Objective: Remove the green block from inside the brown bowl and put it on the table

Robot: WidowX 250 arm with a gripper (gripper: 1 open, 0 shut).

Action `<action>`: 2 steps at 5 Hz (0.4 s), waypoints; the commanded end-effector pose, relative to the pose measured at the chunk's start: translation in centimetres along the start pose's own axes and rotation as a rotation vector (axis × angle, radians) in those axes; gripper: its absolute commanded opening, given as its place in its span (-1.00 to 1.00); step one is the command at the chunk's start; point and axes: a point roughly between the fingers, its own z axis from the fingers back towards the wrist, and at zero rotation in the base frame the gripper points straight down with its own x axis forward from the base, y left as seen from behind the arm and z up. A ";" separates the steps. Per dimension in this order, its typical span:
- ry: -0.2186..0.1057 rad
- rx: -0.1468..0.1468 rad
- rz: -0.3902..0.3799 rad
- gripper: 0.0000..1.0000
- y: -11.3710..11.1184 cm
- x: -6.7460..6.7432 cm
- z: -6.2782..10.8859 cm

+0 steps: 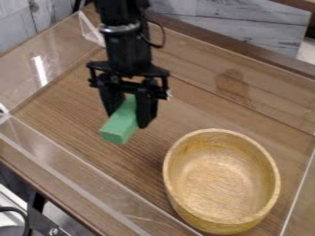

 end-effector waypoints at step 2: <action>-0.040 -0.004 -0.021 -1.00 0.4 0.7 0.0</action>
